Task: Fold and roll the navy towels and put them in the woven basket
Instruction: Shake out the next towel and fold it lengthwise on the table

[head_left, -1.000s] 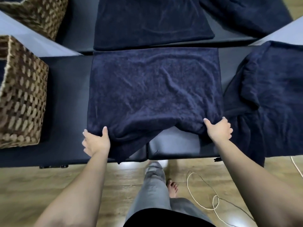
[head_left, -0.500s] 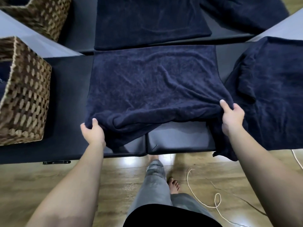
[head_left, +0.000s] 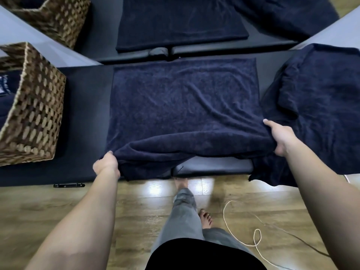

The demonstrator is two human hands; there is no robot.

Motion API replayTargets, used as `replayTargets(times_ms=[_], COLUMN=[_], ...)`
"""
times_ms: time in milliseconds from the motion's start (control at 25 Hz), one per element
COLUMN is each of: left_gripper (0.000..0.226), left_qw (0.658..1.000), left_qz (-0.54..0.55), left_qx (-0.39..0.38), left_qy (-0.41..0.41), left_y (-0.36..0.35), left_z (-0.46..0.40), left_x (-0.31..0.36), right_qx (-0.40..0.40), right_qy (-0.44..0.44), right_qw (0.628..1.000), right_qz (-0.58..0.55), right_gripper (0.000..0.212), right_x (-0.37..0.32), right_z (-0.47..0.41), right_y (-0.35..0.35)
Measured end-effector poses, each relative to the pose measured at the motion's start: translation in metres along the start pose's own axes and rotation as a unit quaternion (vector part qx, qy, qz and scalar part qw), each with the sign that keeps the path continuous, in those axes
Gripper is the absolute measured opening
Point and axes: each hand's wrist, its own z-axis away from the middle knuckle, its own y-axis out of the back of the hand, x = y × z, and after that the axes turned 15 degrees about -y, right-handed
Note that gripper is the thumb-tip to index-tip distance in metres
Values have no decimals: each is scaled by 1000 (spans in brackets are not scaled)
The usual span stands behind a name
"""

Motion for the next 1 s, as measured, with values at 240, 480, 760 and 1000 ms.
replayTargets(times_ms=[240,480,760,1000], left_gripper=[41,50,33,38], left_qw=[995,991,997,995], left_qz=[-61,-46,8,22], left_qx=[-24,-71,-35,-94], left_qy=[-80,-102,-74,39], left_y=[12,18,14,24], left_z=[6,11,15,27], left_x=[-25,-28,-23,-38], right_qx=[-114,36,-60,-72], right_qy=[51,373,66,-76], right_qw=[987,654,993,951], right_qz=[98,658,-77,290], right_gripper=[37,58,58,63], right_x=[60,89,44,83], right_z=[0,-20,10,13], right_y=[8,36,14,55])
